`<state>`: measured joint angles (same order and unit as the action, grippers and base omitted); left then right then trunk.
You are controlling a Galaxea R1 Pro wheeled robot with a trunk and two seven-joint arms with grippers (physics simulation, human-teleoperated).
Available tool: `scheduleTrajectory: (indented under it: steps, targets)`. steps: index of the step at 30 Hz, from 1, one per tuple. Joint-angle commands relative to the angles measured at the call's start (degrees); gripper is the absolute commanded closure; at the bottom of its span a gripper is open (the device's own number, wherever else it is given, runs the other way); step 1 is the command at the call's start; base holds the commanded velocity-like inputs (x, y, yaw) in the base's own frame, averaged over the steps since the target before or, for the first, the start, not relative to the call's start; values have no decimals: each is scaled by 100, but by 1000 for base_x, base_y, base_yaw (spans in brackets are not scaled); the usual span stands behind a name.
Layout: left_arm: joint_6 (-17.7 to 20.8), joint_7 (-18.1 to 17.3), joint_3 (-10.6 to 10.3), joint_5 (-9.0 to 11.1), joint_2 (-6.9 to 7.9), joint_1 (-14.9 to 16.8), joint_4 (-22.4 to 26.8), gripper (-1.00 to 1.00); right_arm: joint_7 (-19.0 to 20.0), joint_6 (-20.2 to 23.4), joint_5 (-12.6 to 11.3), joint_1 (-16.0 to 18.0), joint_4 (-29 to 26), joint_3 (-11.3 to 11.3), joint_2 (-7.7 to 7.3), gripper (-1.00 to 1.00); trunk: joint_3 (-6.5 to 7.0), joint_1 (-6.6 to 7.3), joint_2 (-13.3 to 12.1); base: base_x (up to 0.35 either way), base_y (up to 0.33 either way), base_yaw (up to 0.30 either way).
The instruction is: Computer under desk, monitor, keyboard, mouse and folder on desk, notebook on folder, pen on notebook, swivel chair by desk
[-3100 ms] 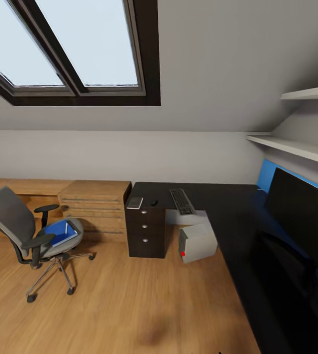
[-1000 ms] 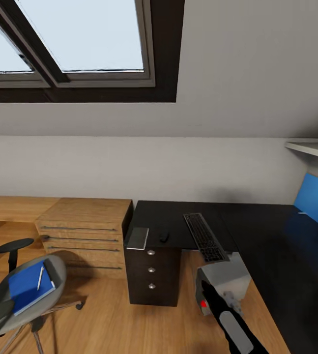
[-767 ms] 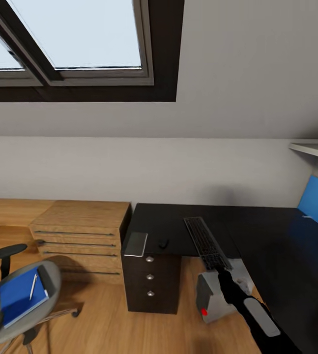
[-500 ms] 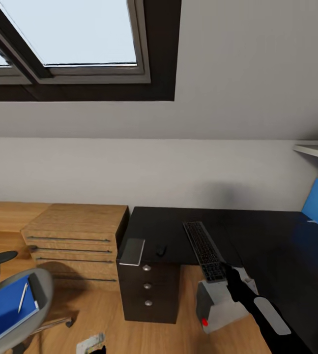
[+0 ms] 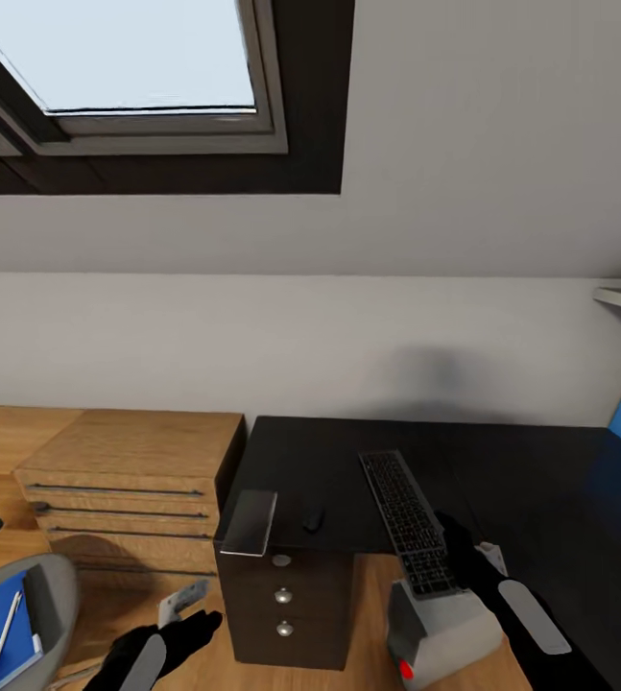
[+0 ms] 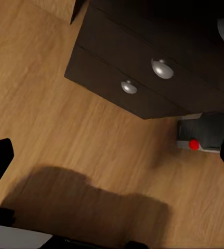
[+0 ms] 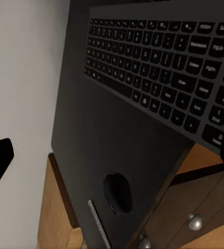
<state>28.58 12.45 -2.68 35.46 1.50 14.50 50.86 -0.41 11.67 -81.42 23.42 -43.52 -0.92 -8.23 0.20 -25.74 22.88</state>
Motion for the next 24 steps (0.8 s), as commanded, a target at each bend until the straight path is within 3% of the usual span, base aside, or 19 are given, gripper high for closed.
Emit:
scheduleTrajectory:
  steps: [1,8,24]
  targets:
    - [91,32,-102,30,19,1,63,-100,11,21,-41,-2,-4,-12,-7,-100,-2,-4,4,93,-1,0]
    - [168,55,-191,5,112,1,315,-100,22,19,9,-4,-2,-1,-1,-100,-2,-4,4,34,0,0]
    - [157,88,-206,19,112,1,291,-100,23,28,144,-5,2,4,12,-100,-290,-356,646,1,0,0]
